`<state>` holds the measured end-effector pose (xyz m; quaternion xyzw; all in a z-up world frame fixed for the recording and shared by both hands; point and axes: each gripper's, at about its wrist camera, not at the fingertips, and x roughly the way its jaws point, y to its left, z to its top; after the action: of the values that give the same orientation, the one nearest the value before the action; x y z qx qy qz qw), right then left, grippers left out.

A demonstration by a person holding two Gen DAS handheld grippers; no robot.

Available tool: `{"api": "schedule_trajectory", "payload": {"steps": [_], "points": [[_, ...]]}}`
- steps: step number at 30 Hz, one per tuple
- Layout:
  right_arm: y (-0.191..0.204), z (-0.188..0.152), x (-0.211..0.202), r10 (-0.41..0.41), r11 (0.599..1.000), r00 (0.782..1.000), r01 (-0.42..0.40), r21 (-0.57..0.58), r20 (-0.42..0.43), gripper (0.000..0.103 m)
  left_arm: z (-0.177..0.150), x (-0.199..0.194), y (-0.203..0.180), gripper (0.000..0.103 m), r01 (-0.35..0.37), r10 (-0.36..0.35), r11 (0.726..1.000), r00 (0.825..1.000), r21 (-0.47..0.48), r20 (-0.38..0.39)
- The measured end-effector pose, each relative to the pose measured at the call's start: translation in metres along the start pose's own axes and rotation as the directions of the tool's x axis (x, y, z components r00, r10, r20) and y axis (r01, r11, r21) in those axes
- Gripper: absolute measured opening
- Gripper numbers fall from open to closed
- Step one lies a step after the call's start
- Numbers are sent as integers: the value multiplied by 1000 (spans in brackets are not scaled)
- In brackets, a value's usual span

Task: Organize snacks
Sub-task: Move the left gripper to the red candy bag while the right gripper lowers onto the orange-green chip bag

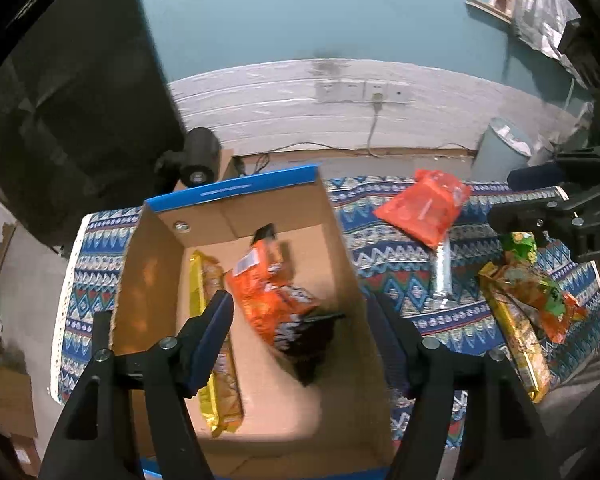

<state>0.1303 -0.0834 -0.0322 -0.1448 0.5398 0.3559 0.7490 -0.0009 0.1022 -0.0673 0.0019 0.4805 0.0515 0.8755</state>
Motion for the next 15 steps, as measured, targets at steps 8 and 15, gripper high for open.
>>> {"api": "schedule_trajectory", "payload": {"steps": [8,15], "points": [[-31,-29,-10,-39,999,999,39,34,-7,71,4,2,-49,72,41,-39,995,999,95,-21],[-59,-59,-13,-69,994,997,72,83,-30,71,5,7,-88,73,68,-61,982,997,177,-46]]}}
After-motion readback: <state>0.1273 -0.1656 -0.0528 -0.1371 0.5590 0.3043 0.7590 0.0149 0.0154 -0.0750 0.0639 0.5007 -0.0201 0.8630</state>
